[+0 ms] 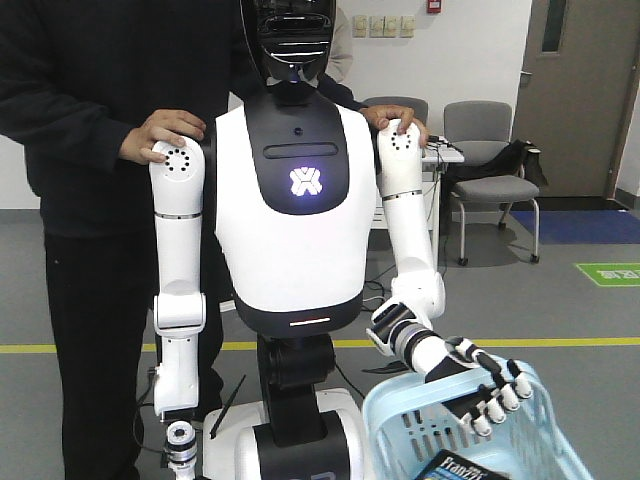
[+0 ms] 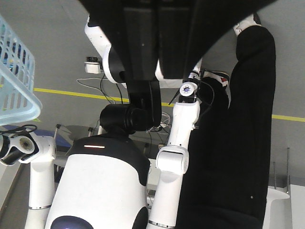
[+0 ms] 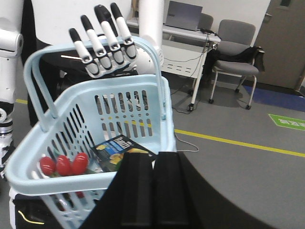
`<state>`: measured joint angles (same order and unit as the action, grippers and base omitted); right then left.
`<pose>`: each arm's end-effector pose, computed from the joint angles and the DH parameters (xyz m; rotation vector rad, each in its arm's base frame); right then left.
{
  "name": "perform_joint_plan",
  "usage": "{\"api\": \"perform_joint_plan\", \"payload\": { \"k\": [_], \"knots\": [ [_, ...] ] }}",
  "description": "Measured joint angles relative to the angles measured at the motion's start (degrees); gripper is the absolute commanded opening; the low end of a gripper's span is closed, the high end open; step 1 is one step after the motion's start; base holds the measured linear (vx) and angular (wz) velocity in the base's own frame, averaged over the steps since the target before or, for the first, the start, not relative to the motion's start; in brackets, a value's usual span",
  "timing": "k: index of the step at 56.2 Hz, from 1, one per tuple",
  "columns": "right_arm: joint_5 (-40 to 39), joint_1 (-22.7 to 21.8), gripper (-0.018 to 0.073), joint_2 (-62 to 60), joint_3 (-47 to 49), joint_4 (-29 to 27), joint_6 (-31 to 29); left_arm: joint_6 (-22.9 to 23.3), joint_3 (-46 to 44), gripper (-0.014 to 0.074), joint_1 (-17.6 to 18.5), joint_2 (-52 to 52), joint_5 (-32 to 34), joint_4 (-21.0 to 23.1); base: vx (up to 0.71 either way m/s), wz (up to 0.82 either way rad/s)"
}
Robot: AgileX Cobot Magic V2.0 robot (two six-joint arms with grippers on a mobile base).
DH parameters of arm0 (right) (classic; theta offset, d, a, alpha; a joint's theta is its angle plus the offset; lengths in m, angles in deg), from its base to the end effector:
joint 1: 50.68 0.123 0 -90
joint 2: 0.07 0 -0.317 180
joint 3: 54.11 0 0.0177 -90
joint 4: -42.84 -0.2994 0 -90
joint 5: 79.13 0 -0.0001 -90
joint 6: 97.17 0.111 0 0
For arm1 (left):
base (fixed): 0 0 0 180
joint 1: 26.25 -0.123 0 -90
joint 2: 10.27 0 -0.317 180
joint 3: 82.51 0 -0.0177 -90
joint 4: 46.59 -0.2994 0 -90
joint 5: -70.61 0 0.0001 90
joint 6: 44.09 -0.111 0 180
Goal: Pick snacks and fruit into basket
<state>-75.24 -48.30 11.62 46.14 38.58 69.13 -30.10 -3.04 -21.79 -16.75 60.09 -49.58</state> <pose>0.0997 0.0047 0.1870 -0.1753 1.6551 -0.0893 0.0925 -0.0062 0.1850 -0.1041 1.6840 -0.1954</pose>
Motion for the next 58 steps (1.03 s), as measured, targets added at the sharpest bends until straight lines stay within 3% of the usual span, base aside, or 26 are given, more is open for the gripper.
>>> {"api": "perform_joint_plan", "payload": {
  "k": [14, 25, 58],
  "knots": [
    [6.37, -0.86, -0.0010, -5.19, 0.00, -1.85, 0.58, 0.00, 0.00, 0.0003, 0.00, 0.00, -0.06, 0.00, 0.00, 0.00],
    [6.54, -0.86, -0.0010, -5.19, 0.00, -3.42, 3.11, 0.00, 0.00, 0.0003, 0.00, 0.00, -0.06, 0.00, 0.00, 0.00],
    [6.86, -0.86, -0.0010, -5.19, 0.00, -3.44, 3.30, 0.00, 0.00, 0.0003, 0.00, 0.00, -0.06, 0.00, 0.00, 0.00]
  ]
}}
